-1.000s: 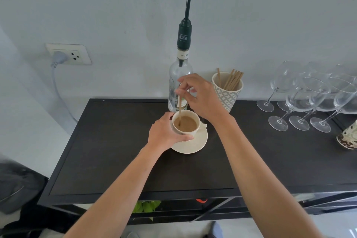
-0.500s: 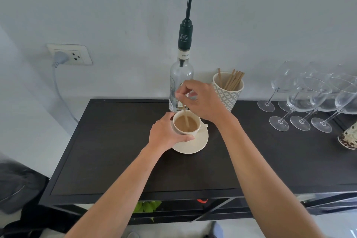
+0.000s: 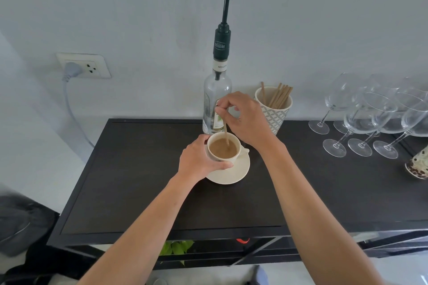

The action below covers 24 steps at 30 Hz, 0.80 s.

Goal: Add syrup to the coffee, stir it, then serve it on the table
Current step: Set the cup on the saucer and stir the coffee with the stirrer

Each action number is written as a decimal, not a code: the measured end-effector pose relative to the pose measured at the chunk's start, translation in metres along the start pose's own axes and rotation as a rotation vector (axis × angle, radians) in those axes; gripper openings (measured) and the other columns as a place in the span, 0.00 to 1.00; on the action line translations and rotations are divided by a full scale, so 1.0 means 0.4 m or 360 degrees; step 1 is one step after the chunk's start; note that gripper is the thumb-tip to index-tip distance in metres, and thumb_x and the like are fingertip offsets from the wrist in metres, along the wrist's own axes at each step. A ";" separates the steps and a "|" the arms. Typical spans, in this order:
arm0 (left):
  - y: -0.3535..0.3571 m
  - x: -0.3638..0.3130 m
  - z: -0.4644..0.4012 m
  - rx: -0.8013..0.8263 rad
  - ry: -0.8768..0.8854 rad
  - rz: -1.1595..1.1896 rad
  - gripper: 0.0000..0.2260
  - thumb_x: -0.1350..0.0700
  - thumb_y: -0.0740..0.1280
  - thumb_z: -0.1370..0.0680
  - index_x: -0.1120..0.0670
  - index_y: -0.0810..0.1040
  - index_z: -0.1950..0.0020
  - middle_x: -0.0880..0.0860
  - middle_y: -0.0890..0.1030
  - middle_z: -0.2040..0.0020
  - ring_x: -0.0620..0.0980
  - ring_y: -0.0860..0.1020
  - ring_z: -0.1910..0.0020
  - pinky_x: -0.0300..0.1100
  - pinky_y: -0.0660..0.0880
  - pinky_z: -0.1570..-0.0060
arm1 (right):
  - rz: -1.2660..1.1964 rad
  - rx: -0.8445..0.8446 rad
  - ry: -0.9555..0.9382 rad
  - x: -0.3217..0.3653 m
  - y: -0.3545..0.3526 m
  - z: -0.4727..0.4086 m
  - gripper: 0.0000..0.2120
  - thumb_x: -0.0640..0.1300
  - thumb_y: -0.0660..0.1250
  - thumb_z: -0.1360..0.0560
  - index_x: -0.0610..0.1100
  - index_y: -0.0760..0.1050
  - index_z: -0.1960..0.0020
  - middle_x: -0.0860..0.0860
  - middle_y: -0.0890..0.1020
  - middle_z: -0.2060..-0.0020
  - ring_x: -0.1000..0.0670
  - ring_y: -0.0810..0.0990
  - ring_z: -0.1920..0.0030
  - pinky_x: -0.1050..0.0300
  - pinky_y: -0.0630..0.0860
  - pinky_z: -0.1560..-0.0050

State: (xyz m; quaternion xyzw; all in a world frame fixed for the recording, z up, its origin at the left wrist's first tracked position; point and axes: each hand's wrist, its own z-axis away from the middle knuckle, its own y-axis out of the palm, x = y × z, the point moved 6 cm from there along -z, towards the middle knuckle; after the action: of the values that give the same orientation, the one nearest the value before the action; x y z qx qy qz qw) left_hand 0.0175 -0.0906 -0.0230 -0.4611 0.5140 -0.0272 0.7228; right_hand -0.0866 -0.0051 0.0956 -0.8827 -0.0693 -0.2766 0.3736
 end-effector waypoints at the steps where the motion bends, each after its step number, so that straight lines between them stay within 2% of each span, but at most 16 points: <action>1: 0.001 0.001 0.000 0.0000 0.0002 -0.0001 0.41 0.36 0.81 0.42 0.46 0.70 0.33 0.39 0.74 0.48 0.41 0.72 0.50 0.39 0.70 0.49 | -0.0016 0.0037 0.0001 0.002 0.003 0.000 0.07 0.39 0.72 0.24 0.39 0.78 0.59 0.47 0.84 0.58 0.48 0.81 0.53 0.51 0.77 0.47; 3: 0.002 0.001 0.000 0.0003 0.0003 0.0007 0.41 0.36 0.81 0.42 0.46 0.70 0.34 0.39 0.74 0.48 0.41 0.73 0.49 0.40 0.71 0.48 | -0.0042 0.0020 -0.0005 0.014 -0.004 -0.002 0.07 0.40 0.73 0.24 0.39 0.78 0.59 0.47 0.84 0.56 0.49 0.81 0.53 0.56 0.77 0.48; 7: 0.002 0.001 0.007 -0.0015 0.0018 0.0035 0.39 0.36 0.80 0.41 0.46 0.71 0.35 0.39 0.75 0.48 0.40 0.73 0.49 0.40 0.72 0.48 | -0.0043 -0.0222 -0.0064 0.040 -0.049 -0.018 0.06 0.40 0.72 0.23 0.39 0.79 0.57 0.46 0.84 0.52 0.51 0.81 0.50 0.66 0.74 0.49; 12: 0.005 -0.006 0.028 -0.0046 0.0072 0.0109 0.37 0.37 0.80 0.40 0.42 0.70 0.35 0.36 0.74 0.47 0.37 0.72 0.48 0.36 0.68 0.49 | -0.0048 -0.0183 -0.0122 0.069 -0.049 -0.013 0.04 0.38 0.71 0.23 0.37 0.80 0.55 0.45 0.83 0.54 0.48 0.81 0.53 0.72 0.71 0.51; 14: 0.007 -0.005 0.034 -0.0053 0.0097 0.0120 0.39 0.37 0.80 0.41 0.41 0.69 0.33 0.36 0.74 0.44 0.38 0.72 0.45 0.37 0.68 0.47 | -0.0065 -0.0283 -0.0129 0.074 -0.061 -0.003 0.04 0.38 0.71 0.22 0.37 0.79 0.55 0.45 0.83 0.54 0.50 0.80 0.54 0.71 0.72 0.50; 16: 0.010 -0.001 0.039 -0.0050 0.0107 0.0101 0.42 0.36 0.80 0.41 0.41 0.68 0.31 0.37 0.74 0.39 0.39 0.73 0.40 0.40 0.70 0.43 | -0.0037 -0.0272 -0.0122 0.078 -0.061 0.004 0.05 0.38 0.71 0.22 0.37 0.79 0.55 0.46 0.83 0.55 0.49 0.79 0.54 0.61 0.76 0.50; 18: 0.013 0.006 0.045 -0.0046 0.0103 0.0087 0.44 0.35 0.80 0.42 0.42 0.67 0.30 0.39 0.75 0.36 0.42 0.73 0.37 0.45 0.72 0.39 | 0.0020 -0.0205 -0.0151 0.086 -0.055 0.014 0.06 0.40 0.71 0.23 0.38 0.79 0.56 0.46 0.84 0.56 0.48 0.79 0.53 0.51 0.76 0.49; 19: 0.012 0.008 0.048 -0.0050 0.0097 0.0079 0.45 0.35 0.80 0.42 0.43 0.66 0.29 0.40 0.74 0.34 0.43 0.73 0.35 0.46 0.72 0.37 | 0.0029 -0.0240 -0.0180 0.092 -0.062 0.019 0.06 0.40 0.71 0.23 0.38 0.79 0.57 0.46 0.84 0.56 0.47 0.79 0.53 0.51 0.76 0.49; 21: 0.006 0.009 0.052 -0.0065 0.0081 0.0057 0.47 0.35 0.80 0.41 0.44 0.65 0.27 0.42 0.73 0.32 0.44 0.71 0.33 0.47 0.71 0.35 | 0.0040 -0.0356 -0.0206 0.101 -0.078 0.021 0.06 0.41 0.71 0.23 0.39 0.79 0.56 0.46 0.83 0.55 0.47 0.78 0.53 0.59 0.72 0.49; 24: 0.006 0.008 0.062 -0.0061 0.0078 0.0018 0.47 0.35 0.80 0.40 0.45 0.64 0.26 0.44 0.72 0.31 0.46 0.71 0.33 0.48 0.71 0.36 | 0.0078 -0.0254 -0.0151 0.102 -0.065 0.021 0.06 0.40 0.72 0.23 0.39 0.79 0.57 0.46 0.83 0.54 0.46 0.78 0.52 0.59 0.70 0.46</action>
State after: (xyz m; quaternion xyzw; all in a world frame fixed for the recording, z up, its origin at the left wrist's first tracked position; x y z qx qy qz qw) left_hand 0.0372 -0.0752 -0.0259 -0.4712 0.5346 -0.0246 0.7011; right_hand -0.0572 0.0157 0.1291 -0.9232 -0.0431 -0.2298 0.3049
